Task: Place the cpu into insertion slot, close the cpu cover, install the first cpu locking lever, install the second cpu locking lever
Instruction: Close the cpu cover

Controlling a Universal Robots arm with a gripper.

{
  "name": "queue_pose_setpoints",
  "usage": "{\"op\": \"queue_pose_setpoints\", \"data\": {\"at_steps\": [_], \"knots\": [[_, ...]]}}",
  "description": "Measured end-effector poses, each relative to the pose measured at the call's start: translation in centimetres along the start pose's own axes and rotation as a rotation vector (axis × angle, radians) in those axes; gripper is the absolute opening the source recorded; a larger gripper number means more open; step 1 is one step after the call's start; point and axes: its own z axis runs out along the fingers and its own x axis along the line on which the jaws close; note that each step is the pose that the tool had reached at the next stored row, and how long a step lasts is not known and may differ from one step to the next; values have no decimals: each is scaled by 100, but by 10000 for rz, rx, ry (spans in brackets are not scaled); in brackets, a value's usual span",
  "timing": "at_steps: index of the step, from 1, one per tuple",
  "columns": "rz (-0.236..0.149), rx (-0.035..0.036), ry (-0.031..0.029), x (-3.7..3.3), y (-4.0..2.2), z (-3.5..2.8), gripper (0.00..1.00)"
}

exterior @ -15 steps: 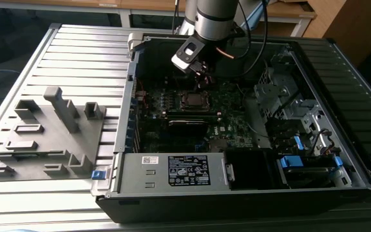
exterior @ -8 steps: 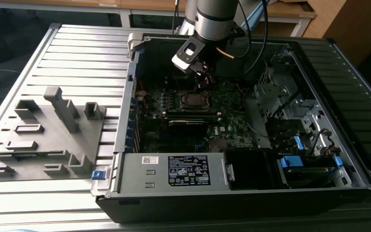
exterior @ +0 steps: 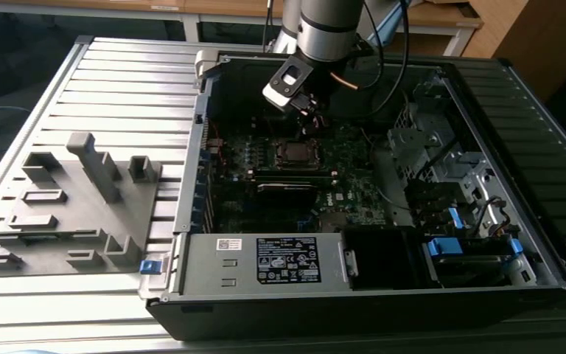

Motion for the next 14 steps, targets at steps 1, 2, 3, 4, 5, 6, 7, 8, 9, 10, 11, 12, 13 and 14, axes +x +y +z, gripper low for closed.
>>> {"op": "queue_pose_setpoints", "data": {"at_steps": [1, 2, 3, 4, 5, 6, 7, 8, 9, 10, 11, 12, 13, 14], "knots": [[-2, 0, 0, 0, 0, 0, 11], [-4, 0, 0, 0, 0, 0, 11], [-5, 0, -1, 0, 0, 0, 11], [-7, 0, 0, 0, 0, 0, 11], [-8, 0, 0, 0, 0, 0, 11], [-10, 0, 0, 0, 0, 0, 11], [-11, 0, 0, 0, 0, 0, 11], [-17, 0, 7, 0, 0, 0, 11], [-32, -6, 24, 0, 0, -1, 11], [-53, -11, 37, 0, 0, 0, 11], [-83, -13, 45, 0, 0, 0, 11], [-106, -12, 46, 0, 0, 0, 11], [-122, -12, 46, 0, 0, 0, 11], [-157, -11, 45, 0, 0, 0, 11]]}}
